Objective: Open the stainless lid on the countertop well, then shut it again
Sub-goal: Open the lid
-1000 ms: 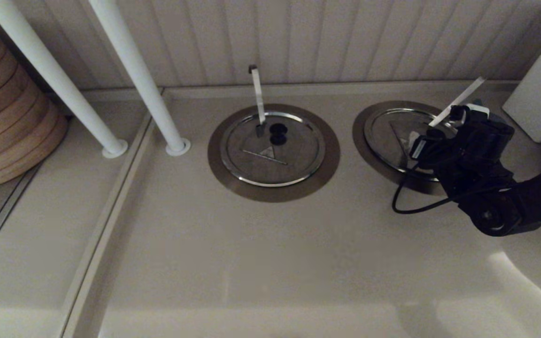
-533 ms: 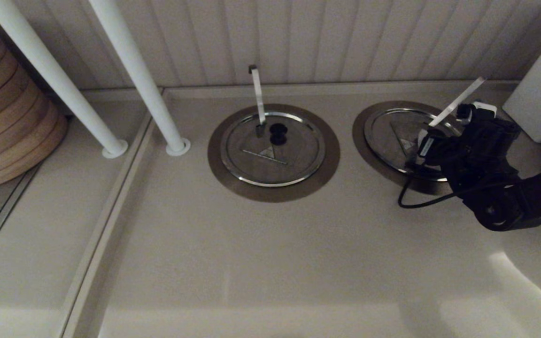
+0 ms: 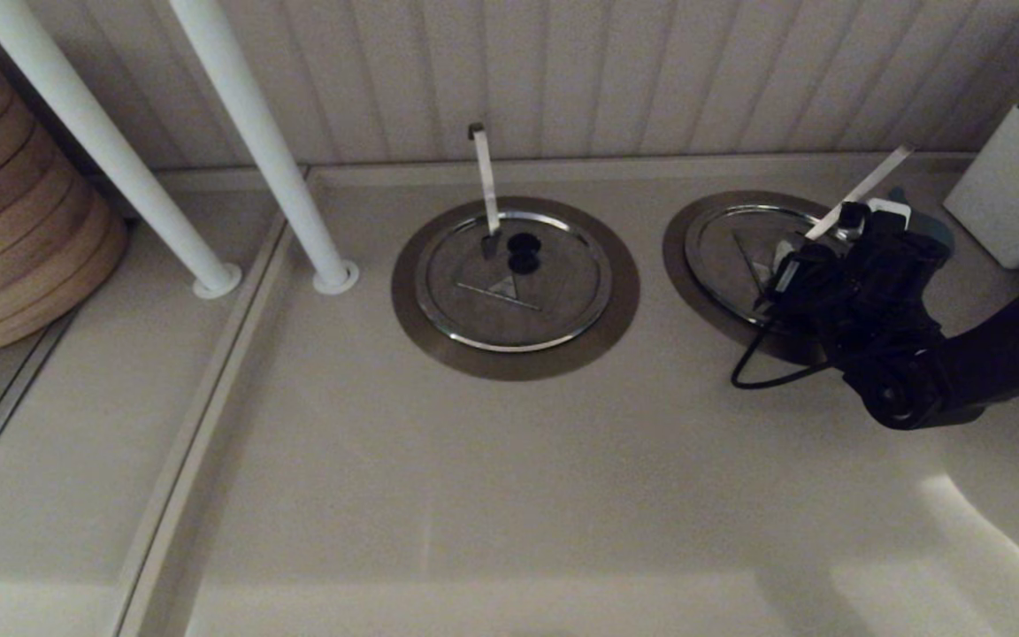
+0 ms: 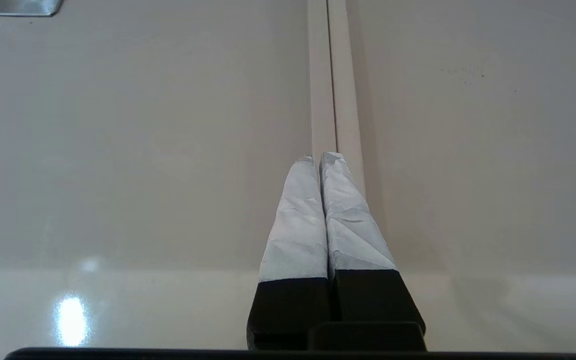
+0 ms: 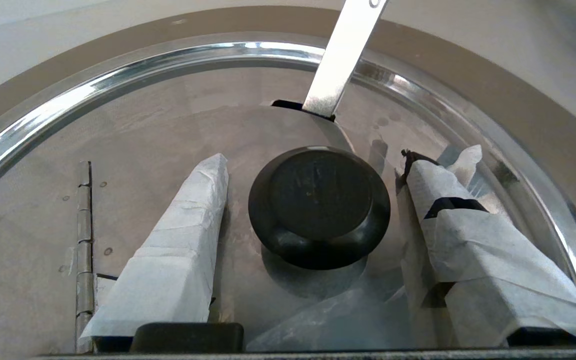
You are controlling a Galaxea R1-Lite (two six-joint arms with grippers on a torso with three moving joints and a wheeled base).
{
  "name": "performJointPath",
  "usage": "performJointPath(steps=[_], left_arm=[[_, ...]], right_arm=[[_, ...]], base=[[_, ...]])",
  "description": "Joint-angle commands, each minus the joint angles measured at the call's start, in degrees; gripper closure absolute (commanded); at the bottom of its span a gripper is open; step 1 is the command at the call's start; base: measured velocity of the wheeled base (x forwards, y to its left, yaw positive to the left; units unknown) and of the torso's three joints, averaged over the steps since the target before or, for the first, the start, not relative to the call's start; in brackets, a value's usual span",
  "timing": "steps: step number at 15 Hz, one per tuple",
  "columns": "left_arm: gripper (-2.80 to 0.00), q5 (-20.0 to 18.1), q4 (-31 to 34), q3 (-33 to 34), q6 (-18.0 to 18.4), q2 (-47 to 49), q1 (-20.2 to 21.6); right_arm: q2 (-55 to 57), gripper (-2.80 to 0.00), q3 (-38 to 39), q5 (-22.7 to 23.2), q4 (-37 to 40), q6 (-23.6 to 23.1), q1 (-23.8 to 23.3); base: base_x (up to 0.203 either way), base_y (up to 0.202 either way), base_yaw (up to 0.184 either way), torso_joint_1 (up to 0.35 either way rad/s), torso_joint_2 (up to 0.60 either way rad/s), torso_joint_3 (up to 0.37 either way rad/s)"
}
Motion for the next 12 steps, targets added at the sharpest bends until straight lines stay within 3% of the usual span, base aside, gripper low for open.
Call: performJointPath(steps=[1,12], left_arm=[[0.0,0.02,-0.02,0.0,-0.05,-0.02,0.0],[0.0,0.02,-0.02,0.0,-0.05,-0.02,0.0]], right_arm=[[1.12,-2.8,-0.2,-0.12,-0.97,-0.3,0.55],[-0.55,-2.8,0.15,-0.29,-2.12,-1.37,1.69]], base=[[0.0,0.0,0.0,0.0,0.0,0.0],[0.0,0.0,0.0,0.0,0.0,0.0]])
